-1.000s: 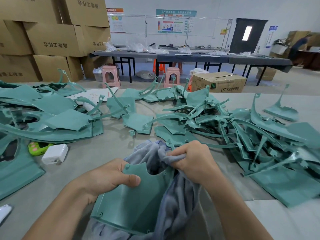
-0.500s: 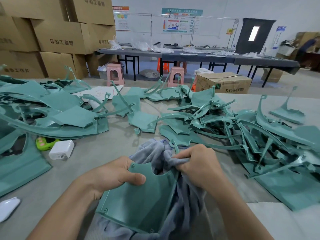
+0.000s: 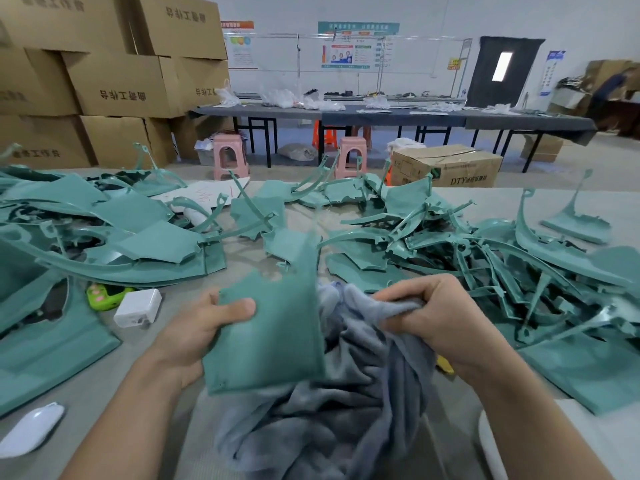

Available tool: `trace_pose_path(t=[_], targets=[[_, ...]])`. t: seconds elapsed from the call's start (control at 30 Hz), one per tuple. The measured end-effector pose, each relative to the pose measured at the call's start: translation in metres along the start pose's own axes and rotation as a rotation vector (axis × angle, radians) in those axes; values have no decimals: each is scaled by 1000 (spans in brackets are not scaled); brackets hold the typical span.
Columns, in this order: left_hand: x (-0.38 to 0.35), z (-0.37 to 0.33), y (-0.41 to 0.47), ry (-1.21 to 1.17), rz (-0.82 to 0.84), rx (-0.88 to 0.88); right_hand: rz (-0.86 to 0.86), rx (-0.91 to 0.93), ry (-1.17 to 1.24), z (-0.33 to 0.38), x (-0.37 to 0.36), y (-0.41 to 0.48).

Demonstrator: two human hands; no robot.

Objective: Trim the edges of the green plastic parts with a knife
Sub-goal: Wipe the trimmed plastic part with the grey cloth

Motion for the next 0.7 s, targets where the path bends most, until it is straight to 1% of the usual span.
trace_pose_path(t=[0.03,0.07,0.1,0.13,0.17,0.2,0.23,0.27,0.33,0.43,0.47,0.5,0.57,0.6,0.63,0.67,0.7], targets=[[5,-3,2,-80,-57,-64,-155,-2,-171,-4,4,2],[8,-5,4,-159,-97,-117,-272,6,-411,-3,4,2],[9,-6,5,-221,-123,-152,-314,35,-654,1,-2,1],[7,-6,7,-256,-140,-173,-296,70,-802,5,-12,-1],[5,-6,7,-272,-150,-179,-254,113,-807,6,-23,-2],[2,-5,9,-278,-159,-171,-209,153,-728,9,-34,-4],[-3,-4,9,-293,-156,-156,-178,185,-585,12,-46,-6],[-8,-2,10,-316,-147,-138,-151,183,-434,12,-57,-8],[-16,5,12,-371,-103,-85,-116,115,-186,6,-76,-10],[-24,10,9,-420,1,15,-189,34,51,-1,-72,-4],[-25,9,7,-406,28,31,-218,24,64,-4,-67,-3],[-28,9,7,-382,32,30,-286,23,0,-6,-61,-4],[-33,9,11,-328,-22,-52,-511,60,-265,-1,-50,-12],[-39,8,13,-265,-67,-111,-571,108,-315,6,-51,-16],[-48,6,11,-149,-92,-184,-514,142,-254,10,-58,-18],[-59,4,8,-3,-74,-260,-368,131,-73,12,-71,-17],[-73,5,4,196,-12,-330,-206,74,158,11,-85,-15]])
Point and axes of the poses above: each hand's wrist, its own y-axis towards the middle knuckle, its own x-axis out of the back of the hand, z = x × y, the point moved 5 cm from there along y, towards the middle knuckle
